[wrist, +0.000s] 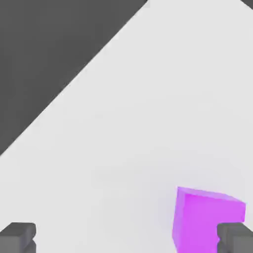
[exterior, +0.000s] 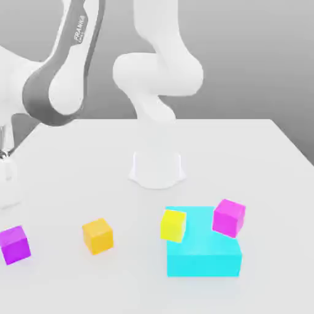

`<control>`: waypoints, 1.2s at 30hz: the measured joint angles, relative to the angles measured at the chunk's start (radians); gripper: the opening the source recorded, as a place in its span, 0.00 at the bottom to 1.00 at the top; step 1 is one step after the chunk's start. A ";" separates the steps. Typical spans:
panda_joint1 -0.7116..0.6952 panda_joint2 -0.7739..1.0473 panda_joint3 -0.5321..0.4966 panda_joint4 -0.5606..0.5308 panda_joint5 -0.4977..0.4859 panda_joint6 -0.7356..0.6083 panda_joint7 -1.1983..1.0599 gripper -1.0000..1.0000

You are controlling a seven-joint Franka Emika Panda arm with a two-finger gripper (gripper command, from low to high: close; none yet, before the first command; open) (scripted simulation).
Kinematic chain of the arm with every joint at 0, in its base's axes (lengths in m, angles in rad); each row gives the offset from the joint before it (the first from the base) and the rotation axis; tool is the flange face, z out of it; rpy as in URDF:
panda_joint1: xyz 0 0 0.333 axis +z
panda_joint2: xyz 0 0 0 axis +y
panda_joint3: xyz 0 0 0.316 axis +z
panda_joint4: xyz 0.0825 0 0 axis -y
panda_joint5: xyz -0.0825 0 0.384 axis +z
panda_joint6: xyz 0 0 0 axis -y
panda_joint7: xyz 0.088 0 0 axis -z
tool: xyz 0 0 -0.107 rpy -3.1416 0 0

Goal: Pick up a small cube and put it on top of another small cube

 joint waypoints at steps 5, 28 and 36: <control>-0.084 0.184 0.064 0.015 0.114 0.114 -0.074 0.50; 0.245 -0.189 0.214 -0.115 0.042 -0.099 0.294 0.00; 0.411 -0.414 0.406 -0.216 0.017 -0.208 0.611 0.00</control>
